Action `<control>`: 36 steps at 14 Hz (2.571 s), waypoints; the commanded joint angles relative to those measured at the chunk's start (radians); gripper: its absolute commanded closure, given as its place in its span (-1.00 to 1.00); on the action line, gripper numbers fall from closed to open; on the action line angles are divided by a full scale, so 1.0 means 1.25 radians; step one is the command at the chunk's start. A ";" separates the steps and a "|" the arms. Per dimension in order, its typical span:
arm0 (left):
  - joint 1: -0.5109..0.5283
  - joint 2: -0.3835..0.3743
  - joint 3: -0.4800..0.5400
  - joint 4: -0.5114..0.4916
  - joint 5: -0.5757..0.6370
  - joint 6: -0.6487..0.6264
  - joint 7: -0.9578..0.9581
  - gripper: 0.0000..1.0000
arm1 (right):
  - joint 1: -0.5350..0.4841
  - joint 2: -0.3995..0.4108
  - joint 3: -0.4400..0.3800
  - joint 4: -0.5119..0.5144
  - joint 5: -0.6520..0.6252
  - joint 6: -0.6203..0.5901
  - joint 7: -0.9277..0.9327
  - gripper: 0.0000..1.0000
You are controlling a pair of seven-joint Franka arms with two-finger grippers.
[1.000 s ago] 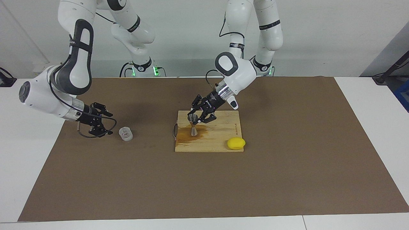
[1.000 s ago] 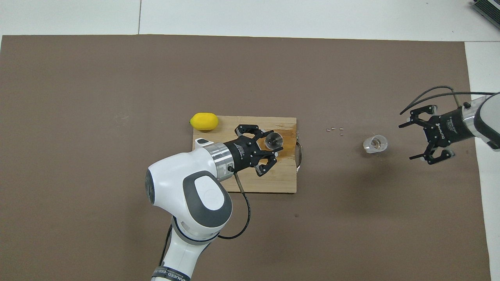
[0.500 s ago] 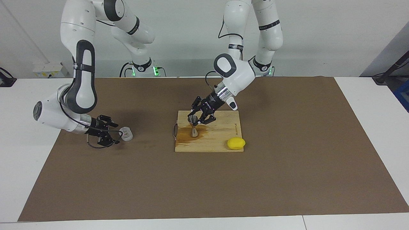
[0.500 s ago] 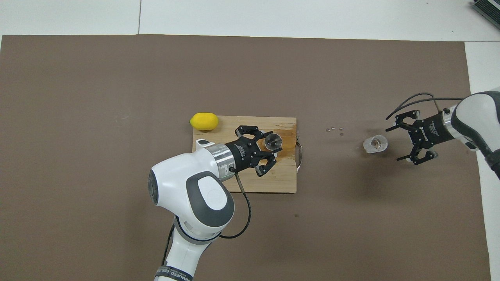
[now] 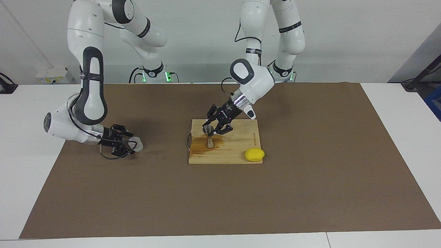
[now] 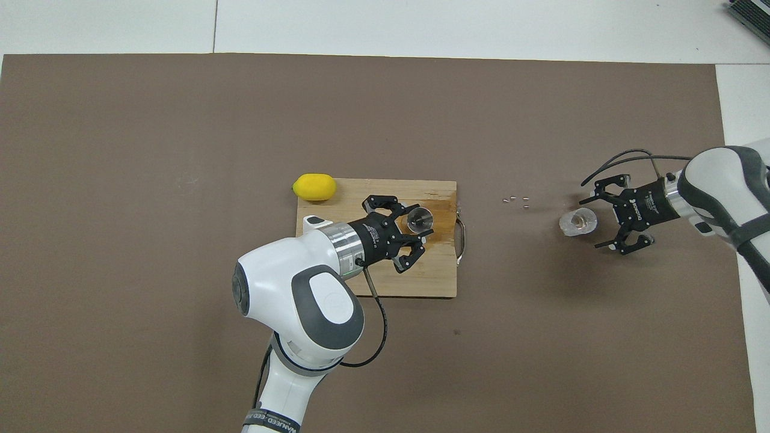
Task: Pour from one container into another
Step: 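Lower the metal cup onto the board while the right gripper reaches the glass, then withdraw the left gripper while the right gripper grasps the clear glass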
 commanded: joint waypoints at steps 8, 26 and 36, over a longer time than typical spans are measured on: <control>-0.014 0.007 0.008 0.006 -0.027 0.018 -0.007 -1.00 | 0.000 -0.025 0.005 -0.034 0.025 0.023 -0.026 -0.92; 0.453 -0.234 0.016 0.147 0.734 0.052 -0.002 -1.00 | 0.037 -0.098 0.010 -0.029 0.025 0.020 0.032 1.00; 0.630 -0.236 0.024 0.207 0.967 0.004 0.259 -1.00 | 0.229 -0.203 0.004 -0.018 0.007 0.116 0.375 1.00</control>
